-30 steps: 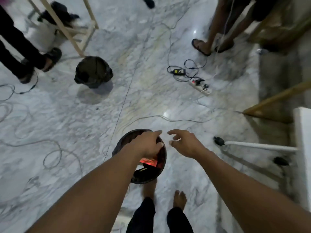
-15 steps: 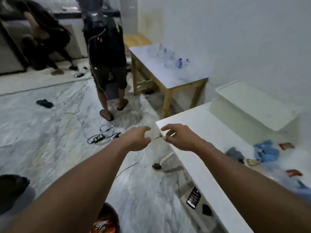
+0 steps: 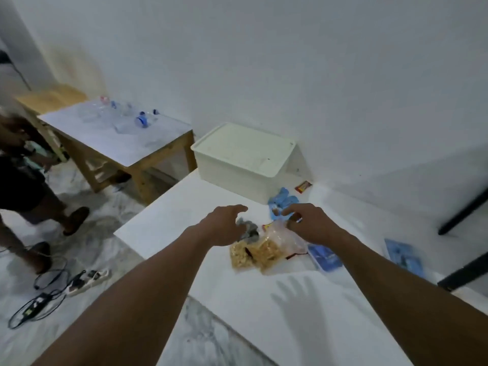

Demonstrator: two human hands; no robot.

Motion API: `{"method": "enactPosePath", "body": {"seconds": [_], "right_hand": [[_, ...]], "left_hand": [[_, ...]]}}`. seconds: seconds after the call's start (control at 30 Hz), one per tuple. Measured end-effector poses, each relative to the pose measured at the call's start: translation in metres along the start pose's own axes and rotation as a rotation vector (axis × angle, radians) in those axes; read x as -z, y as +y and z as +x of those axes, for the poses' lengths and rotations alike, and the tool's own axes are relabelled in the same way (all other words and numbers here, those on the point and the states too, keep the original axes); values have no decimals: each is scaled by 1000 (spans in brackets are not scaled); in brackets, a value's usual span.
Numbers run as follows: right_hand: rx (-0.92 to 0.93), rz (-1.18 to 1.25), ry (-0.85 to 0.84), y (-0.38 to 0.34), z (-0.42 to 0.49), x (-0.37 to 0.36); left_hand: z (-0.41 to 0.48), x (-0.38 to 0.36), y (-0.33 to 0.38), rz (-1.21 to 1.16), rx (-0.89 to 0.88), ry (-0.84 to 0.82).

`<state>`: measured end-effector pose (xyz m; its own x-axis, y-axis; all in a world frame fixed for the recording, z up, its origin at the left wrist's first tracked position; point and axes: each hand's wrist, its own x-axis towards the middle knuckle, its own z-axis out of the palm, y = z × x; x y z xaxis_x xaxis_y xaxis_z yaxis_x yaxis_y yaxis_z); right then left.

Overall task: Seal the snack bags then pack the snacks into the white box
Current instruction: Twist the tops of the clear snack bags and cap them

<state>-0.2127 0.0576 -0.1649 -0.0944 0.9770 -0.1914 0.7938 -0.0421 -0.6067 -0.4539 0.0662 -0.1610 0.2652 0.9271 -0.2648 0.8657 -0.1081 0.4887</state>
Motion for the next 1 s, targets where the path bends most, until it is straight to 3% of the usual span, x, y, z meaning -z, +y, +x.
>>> {"method": "enactPosePath", "body": {"seconds": [0.33, 0.5, 0.73, 0.87, 1.0], "right_hand": [[-364, 115, 74, 90, 38, -46], [-457, 151, 60, 109, 74, -63], [-402, 238, 5, 108, 94, -43], [-348, 305, -32, 97, 91, 2], [-275, 333, 0, 82, 83, 63]], "left_hand": [[101, -71, -11, 24, -64, -252], [151, -89, -7, -40, -86, -272], [201, -86, 15, -136, -64, -331], [206, -59, 34, -315, -97, -375], [197, -18, 73, -441, -165, -311]]}}
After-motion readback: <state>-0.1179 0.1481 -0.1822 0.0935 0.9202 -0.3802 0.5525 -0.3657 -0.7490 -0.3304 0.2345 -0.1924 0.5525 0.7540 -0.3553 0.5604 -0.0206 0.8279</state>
